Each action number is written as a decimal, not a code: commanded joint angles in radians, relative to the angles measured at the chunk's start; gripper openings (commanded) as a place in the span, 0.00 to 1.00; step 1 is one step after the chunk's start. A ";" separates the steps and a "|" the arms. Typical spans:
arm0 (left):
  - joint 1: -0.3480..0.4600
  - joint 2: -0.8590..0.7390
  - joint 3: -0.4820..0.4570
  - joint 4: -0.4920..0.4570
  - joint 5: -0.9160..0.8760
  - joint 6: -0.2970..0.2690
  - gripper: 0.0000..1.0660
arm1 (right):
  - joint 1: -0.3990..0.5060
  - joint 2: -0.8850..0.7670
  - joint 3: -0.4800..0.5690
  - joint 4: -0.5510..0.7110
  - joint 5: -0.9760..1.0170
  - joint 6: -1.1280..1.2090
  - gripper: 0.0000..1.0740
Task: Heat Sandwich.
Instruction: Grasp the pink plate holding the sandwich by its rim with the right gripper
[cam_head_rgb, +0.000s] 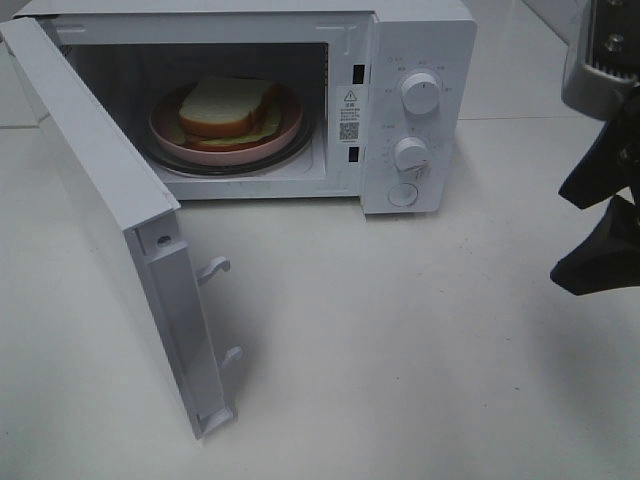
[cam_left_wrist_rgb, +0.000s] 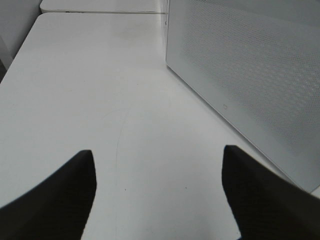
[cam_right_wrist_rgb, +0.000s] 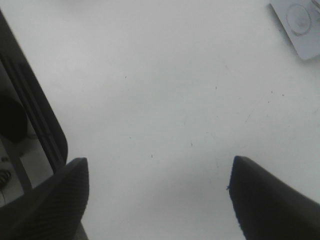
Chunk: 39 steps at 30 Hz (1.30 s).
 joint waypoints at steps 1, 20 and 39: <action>-0.002 -0.016 0.003 -0.003 -0.008 -0.003 0.62 | 0.001 -0.006 -0.004 0.003 0.019 -0.164 0.70; -0.002 -0.016 0.003 -0.003 -0.008 -0.003 0.62 | 0.321 0.237 -0.005 -0.265 -0.229 -0.178 0.70; -0.002 -0.016 0.003 -0.003 -0.008 -0.003 0.62 | 0.407 0.520 -0.268 -0.376 -0.323 -0.177 0.70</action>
